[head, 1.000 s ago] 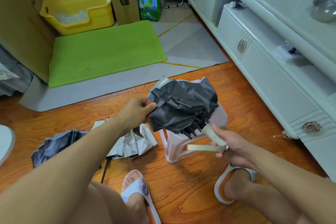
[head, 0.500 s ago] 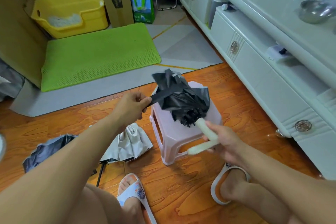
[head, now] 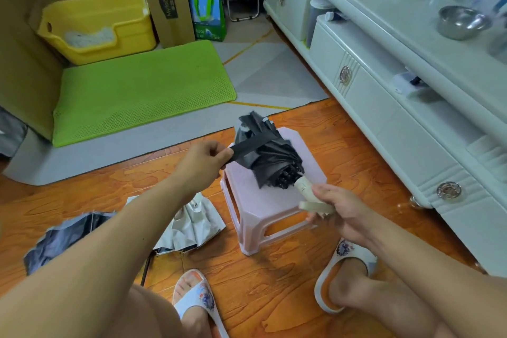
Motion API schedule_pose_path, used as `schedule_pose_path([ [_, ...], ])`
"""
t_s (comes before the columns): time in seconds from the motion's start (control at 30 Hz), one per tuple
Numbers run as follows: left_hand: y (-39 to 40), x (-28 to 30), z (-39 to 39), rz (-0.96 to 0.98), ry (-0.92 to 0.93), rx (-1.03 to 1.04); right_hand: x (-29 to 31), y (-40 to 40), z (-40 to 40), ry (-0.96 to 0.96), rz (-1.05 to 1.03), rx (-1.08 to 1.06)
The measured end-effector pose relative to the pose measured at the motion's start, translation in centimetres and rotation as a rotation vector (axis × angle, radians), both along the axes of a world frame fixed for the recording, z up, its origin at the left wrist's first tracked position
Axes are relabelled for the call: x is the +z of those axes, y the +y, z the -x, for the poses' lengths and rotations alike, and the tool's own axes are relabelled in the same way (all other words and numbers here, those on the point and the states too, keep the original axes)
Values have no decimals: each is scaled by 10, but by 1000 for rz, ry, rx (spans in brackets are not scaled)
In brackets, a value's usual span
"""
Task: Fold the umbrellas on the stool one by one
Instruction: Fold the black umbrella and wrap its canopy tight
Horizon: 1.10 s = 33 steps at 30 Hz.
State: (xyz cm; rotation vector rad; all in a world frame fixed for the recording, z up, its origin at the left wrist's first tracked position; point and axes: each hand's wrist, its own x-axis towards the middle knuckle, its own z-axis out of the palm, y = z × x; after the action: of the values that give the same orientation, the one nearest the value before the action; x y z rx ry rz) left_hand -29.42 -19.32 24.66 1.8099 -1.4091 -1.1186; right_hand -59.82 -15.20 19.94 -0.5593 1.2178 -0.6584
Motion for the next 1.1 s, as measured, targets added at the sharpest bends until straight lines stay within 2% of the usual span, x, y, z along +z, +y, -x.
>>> schedule_pose_path([
  [0.13, 1, 14, 13, 95, 14, -19, 14, 1, 1, -273, -124, 37],
  [0.27, 1, 43, 21, 343, -27, -36, 26, 6, 3, -588, -158, 108],
  [0.37, 1, 49, 26, 434, -116, -18, 25, 2, 10, -631, -128, 149],
  [0.43, -2, 34, 32, 325, -146, -25, 14, -7, 16, -471, -87, 166],
  [0.53, -6, -14, 32, 16, -228, -86, -18, -15, 28, -52, -41, 208],
  [0.6, -3, -46, 27, -127, -251, -119, -31, -16, 35, 255, 28, 311],
  [0.77, 6, -77, 24, -330, -337, -268, -37, -27, 40, 1104, 306, 558],
  [0.83, 10, -72, 25, -415, -301, -332, -39, -25, 37, 1349, 430, 659],
  [0.93, 21, -58, 31, -497, -159, -375, -44, -27, 37, 1547, 681, 601],
  [1.0, 28, -54, 38, -494, -162, -467, -44, -36, 36, 1597, 830, 500],
  [1.07, 34, -52, 44, -490, -156, -496, -42, -49, 33, 1629, 855, 548],
  [1.1, 36, -51, 47, -495, -129, -495, -39, -58, 31, 1622, 799, 611],
])
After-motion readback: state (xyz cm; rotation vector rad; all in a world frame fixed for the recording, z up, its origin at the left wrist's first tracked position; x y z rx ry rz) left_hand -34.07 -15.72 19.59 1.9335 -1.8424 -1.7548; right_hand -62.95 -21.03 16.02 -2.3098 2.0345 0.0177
